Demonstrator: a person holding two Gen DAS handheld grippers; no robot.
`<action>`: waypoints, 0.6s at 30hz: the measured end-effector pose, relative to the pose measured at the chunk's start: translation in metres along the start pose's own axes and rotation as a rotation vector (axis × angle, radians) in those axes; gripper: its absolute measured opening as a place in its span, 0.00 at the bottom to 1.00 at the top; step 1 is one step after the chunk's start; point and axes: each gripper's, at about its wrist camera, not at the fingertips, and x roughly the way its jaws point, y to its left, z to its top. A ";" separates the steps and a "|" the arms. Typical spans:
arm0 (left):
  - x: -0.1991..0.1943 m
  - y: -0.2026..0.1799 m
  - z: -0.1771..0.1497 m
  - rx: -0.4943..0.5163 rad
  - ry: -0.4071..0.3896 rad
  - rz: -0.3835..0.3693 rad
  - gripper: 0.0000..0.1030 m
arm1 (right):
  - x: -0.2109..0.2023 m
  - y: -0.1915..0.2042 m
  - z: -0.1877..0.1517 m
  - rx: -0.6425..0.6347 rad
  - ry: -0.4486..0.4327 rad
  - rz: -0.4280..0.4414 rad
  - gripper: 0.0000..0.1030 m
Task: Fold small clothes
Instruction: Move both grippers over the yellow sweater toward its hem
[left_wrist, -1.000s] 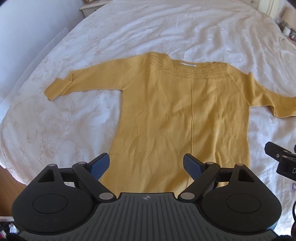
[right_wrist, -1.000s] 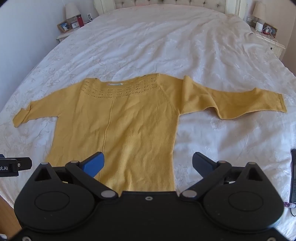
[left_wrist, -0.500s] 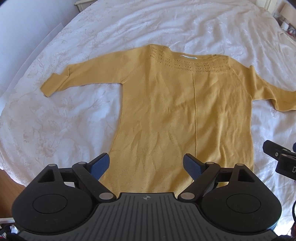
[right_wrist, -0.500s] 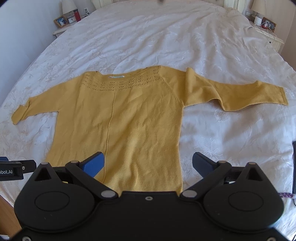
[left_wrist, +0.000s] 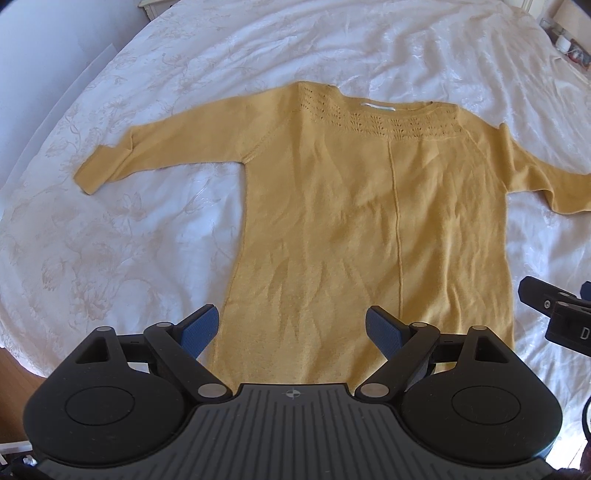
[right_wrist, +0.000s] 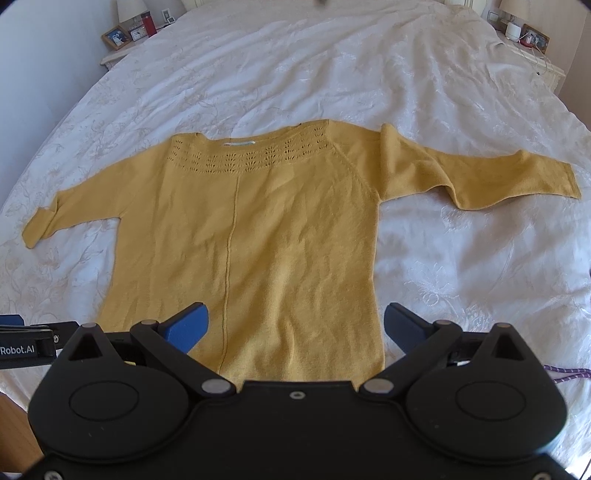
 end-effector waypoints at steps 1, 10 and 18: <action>0.001 0.001 0.000 0.002 0.002 -0.001 0.85 | 0.001 0.001 0.000 0.001 0.004 -0.001 0.97; 0.013 0.004 -0.003 0.029 0.052 -0.015 0.85 | 0.011 0.008 -0.005 0.015 0.055 -0.015 0.98; 0.024 0.001 -0.016 0.050 0.100 -0.030 0.85 | 0.021 0.008 -0.019 0.024 0.118 -0.021 0.98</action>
